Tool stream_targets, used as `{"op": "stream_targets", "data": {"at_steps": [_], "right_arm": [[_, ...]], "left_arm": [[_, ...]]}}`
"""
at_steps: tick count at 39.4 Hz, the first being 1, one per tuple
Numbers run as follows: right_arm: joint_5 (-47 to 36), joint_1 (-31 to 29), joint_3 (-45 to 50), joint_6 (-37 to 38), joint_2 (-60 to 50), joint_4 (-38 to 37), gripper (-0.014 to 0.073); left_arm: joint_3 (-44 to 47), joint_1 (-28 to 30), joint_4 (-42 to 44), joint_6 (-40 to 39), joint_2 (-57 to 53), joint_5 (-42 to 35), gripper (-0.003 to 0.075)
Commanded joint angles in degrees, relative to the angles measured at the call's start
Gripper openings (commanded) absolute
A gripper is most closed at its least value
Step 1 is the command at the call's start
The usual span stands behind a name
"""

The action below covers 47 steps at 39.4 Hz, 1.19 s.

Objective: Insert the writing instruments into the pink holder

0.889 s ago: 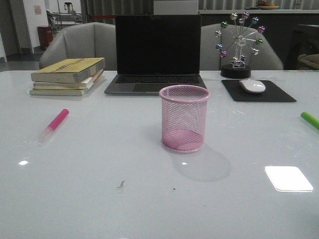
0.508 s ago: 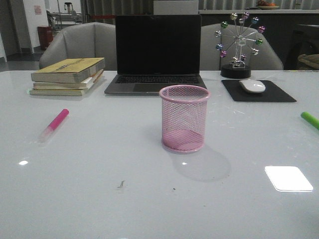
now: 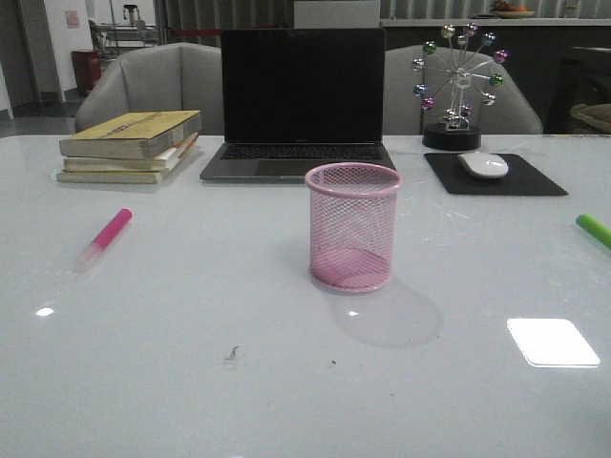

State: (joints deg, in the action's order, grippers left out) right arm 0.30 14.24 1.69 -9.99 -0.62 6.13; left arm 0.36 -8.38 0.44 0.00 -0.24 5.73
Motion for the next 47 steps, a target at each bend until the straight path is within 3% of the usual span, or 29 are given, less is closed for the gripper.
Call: {"op": "stream_targets", "data": {"at_steps": [1,13,25,36,39,47], "right_arm": [[-5.02,0.22,-0.31,-0.39,-1.07,0.24,0.0067],[-5.92,0.21,-0.31,-0.39,-1.07,0.24,0.0067],[-6.00,0.21,-0.31,-0.39,-1.07,0.24,0.0067],[-6.65,0.21,-0.31,-0.39,-1.07,0.77,0.0067],[-7.77,0.21,-0.31,-0.37,-1.07,3.13,0.0066],[-8.03,0.21,-0.31,-0.37,-1.07,8.16,0.0066]], "left_arm": [[0.16,-0.29,-0.44,-0.78,-1.14,-4.41,0.0091],[0.16,-0.29,-0.44,-0.78,-1.14,-8.53,0.0091],[0.16,-0.29,-0.44,-0.78,-1.14,-20.53,0.0091],[0.16,-0.29,-4.37,-0.78,-1.14,-18.56,0.0091],[0.16,-0.29,-8.52,-0.78,-0.91,-17.13,0.0091],[0.16,-0.29,-8.85,-0.78,-0.07,-16.76,0.0091]]}}
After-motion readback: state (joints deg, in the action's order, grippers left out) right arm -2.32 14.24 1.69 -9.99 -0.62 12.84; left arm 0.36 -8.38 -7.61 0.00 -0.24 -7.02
